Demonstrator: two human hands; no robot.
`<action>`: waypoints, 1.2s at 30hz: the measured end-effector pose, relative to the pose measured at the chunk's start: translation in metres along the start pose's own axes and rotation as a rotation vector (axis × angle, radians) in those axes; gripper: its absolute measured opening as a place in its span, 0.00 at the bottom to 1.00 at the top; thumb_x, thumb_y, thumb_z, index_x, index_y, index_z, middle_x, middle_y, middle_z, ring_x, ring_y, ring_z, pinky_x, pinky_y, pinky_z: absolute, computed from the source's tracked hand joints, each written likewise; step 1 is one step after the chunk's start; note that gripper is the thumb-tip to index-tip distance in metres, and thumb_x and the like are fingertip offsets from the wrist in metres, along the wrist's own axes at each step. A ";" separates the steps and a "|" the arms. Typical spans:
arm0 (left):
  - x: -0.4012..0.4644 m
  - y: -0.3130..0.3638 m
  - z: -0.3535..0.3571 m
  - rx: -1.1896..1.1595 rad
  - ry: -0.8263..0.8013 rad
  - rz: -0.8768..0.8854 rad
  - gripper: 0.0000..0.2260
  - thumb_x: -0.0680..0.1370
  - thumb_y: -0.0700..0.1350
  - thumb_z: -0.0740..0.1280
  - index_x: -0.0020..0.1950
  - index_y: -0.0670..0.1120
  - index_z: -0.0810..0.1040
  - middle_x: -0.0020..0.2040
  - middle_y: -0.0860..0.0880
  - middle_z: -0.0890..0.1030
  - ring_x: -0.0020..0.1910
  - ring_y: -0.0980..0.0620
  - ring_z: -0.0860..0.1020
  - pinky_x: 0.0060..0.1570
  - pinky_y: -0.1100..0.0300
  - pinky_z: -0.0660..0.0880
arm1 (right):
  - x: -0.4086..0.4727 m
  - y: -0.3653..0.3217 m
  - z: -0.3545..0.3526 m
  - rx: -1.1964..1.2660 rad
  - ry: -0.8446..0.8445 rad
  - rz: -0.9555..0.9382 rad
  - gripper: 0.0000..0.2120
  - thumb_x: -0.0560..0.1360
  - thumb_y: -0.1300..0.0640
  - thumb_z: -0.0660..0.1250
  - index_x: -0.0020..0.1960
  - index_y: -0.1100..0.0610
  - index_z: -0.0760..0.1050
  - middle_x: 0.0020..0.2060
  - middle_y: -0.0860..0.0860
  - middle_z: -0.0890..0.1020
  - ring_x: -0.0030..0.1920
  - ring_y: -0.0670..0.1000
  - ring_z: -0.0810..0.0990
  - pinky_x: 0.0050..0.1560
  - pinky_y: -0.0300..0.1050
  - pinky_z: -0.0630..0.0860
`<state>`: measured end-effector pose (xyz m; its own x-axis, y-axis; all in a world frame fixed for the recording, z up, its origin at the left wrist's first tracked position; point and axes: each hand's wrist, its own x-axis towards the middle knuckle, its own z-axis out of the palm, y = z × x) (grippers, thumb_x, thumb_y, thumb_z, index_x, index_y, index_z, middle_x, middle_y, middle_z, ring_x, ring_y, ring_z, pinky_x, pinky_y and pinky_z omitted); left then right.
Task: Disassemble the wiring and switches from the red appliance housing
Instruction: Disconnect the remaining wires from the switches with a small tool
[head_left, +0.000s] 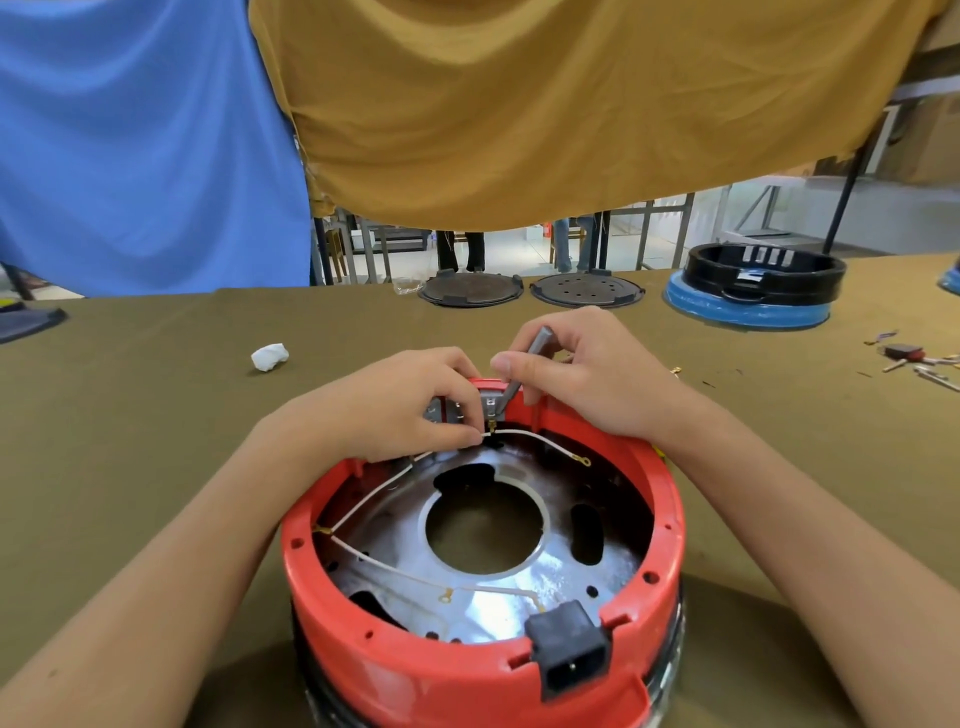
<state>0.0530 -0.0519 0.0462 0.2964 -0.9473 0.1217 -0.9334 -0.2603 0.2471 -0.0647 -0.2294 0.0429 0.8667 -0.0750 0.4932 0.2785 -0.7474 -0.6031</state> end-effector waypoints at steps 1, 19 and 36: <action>0.000 0.000 0.000 0.000 -0.002 0.001 0.02 0.77 0.51 0.71 0.46 0.57 0.84 0.57 0.57 0.74 0.54 0.59 0.74 0.57 0.63 0.68 | 0.001 0.000 0.000 0.012 -0.001 0.012 0.11 0.78 0.52 0.70 0.41 0.58 0.82 0.31 0.51 0.83 0.36 0.53 0.81 0.44 0.47 0.77; 0.000 -0.002 0.000 -0.015 0.014 0.016 0.03 0.77 0.50 0.72 0.46 0.54 0.85 0.54 0.61 0.73 0.52 0.64 0.74 0.56 0.63 0.68 | -0.002 -0.005 0.001 -0.083 -0.017 -0.064 0.11 0.78 0.50 0.70 0.40 0.55 0.82 0.31 0.51 0.82 0.34 0.55 0.80 0.39 0.56 0.75; -0.001 -0.001 0.000 -0.017 0.015 0.027 0.02 0.76 0.49 0.72 0.46 0.53 0.85 0.57 0.56 0.75 0.55 0.59 0.74 0.59 0.62 0.67 | 0.007 0.006 0.003 0.143 0.009 0.110 0.14 0.79 0.52 0.69 0.41 0.61 0.81 0.28 0.52 0.82 0.30 0.45 0.78 0.40 0.35 0.74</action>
<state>0.0533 -0.0504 0.0454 0.2746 -0.9509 0.1429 -0.9375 -0.2317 0.2595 -0.0560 -0.2325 0.0403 0.8917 -0.1577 0.4242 0.2386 -0.6327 -0.7367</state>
